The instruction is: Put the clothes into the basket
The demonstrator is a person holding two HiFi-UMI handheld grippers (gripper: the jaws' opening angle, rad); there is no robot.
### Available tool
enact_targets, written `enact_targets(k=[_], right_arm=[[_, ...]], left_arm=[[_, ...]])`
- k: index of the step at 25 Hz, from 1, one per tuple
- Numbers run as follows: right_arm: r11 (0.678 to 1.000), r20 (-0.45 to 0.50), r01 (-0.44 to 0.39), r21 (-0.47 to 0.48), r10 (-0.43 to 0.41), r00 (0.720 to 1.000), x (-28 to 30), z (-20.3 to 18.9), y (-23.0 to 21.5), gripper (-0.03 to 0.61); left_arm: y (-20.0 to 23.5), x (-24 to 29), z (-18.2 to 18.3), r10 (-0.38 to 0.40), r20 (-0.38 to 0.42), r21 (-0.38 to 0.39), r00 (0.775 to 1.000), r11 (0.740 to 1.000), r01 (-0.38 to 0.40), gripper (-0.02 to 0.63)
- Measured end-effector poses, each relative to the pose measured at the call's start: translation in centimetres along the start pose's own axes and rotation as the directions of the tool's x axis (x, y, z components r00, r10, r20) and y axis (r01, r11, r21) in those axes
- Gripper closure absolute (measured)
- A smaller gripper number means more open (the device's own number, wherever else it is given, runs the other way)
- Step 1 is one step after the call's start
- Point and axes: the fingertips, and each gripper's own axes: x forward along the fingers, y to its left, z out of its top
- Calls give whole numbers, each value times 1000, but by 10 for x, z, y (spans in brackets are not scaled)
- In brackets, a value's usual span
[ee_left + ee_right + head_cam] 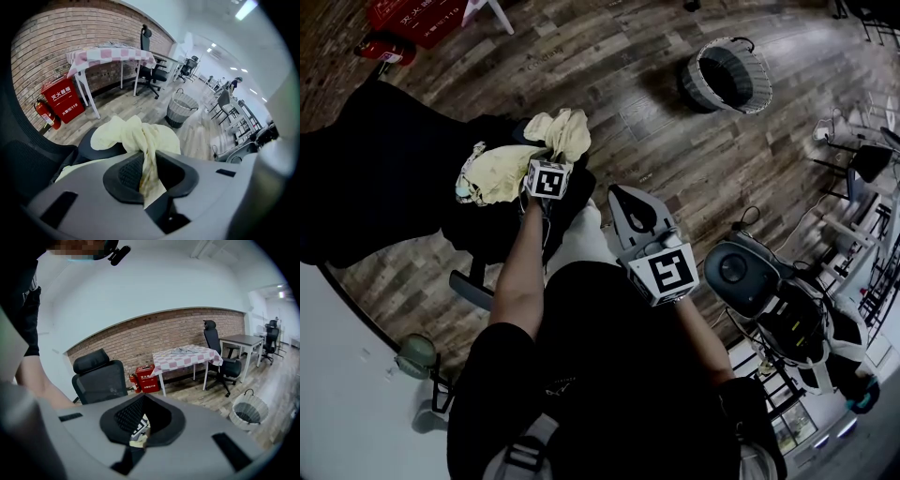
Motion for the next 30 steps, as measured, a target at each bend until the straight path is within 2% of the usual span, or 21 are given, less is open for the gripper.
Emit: enact_targets(k=[11, 15, 25, 30], right_arm=[[1000, 41, -14, -12, 14, 999, -3, 15, -3, 571], [1000, 59, -6, -6, 6, 998, -7, 19, -7, 571], [1000, 107, 15, -8, -14, 994, -24, 38, -30, 571], [999, 133, 29, -13, -27, 991, -31, 43, -31, 570]], left_arm=[[-16, -40, 19, 7, 65, 18, 998, 1000, -8, 534], [-19, -63, 32, 11, 140, 12, 990, 1000, -13, 534], [-33, -145, 88, 34, 307, 30, 951, 999, -45, 534], [-39, -185, 116, 30, 398, 45, 917, 998, -52, 534]])
